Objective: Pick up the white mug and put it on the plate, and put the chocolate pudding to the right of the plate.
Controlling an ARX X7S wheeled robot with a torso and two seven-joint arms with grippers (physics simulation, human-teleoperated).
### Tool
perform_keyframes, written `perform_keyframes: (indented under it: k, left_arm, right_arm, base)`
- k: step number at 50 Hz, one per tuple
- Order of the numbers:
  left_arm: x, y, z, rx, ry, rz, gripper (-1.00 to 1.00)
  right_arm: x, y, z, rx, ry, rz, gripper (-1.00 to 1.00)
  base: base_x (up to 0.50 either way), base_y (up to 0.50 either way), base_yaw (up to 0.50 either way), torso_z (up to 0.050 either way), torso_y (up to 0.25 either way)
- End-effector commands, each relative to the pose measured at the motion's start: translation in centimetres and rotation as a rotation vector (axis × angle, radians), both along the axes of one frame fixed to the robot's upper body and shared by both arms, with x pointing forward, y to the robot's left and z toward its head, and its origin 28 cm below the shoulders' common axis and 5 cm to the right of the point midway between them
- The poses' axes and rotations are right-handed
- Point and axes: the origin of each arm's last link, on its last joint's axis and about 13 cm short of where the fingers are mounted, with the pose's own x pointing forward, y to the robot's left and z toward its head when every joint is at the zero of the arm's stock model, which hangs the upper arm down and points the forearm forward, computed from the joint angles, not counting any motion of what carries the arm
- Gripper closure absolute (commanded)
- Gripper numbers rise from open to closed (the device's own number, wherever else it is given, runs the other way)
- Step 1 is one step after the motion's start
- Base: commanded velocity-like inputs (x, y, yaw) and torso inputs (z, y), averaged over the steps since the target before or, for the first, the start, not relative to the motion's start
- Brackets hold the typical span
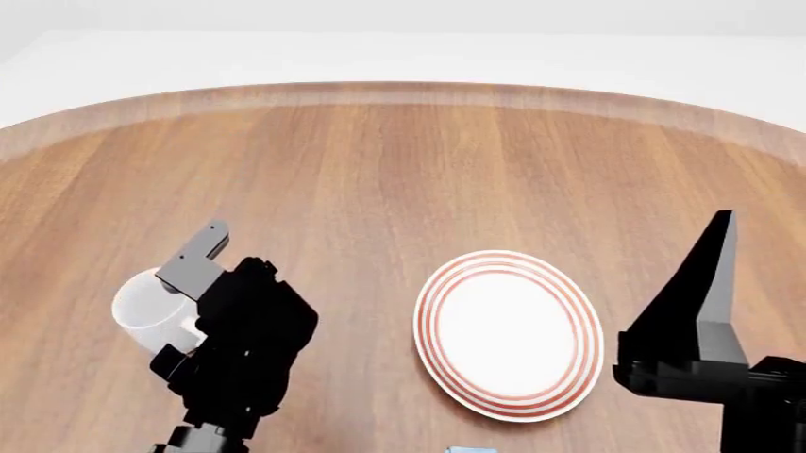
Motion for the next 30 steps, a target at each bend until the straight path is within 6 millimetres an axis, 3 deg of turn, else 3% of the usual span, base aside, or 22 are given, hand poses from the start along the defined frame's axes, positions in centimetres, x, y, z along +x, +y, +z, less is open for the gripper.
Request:
perform_keyframes:
  k: [1, 13, 14, 30]
  left_arm:
    - [0.3, -0.1, -0.5, -0.017, -0.011, -0.016, -1.0]
    - [0.5, 0.2, -1.3, -0.009, 0.002, -0.024, -1.0]
    - [0.5, 0.3, -1.3, -0.011, 0.003, -0.025, 1.0]
    - [0.4, 0.5, -1.9, -0.008, 0.015, -0.024, 1.0]
  right_arm:
    - [0.0, -0.2, 0.1, -0.019, -0.011, -0.014, -1.0]
    - [0.0, -0.2, 0.1, -0.02, -0.007, -0.015, -1.0]
    - [0.0, -0.1, 0.1, -0.02, -0.008, -0.015, -1.0]
    - [0.0, -0.1, -0.1, -0.021, 0.001, -0.012, -1.0]
  base:
    - [0.0, 0.0, 0.0, 0.0, 0.0]
    - [0.0, 0.0, 0.0, 0.0, 0.0]
    - [0.0, 0.0, 0.0, 0.0, 0.0]
    - [0.0, 0.0, 0.0, 0.0, 0.0]
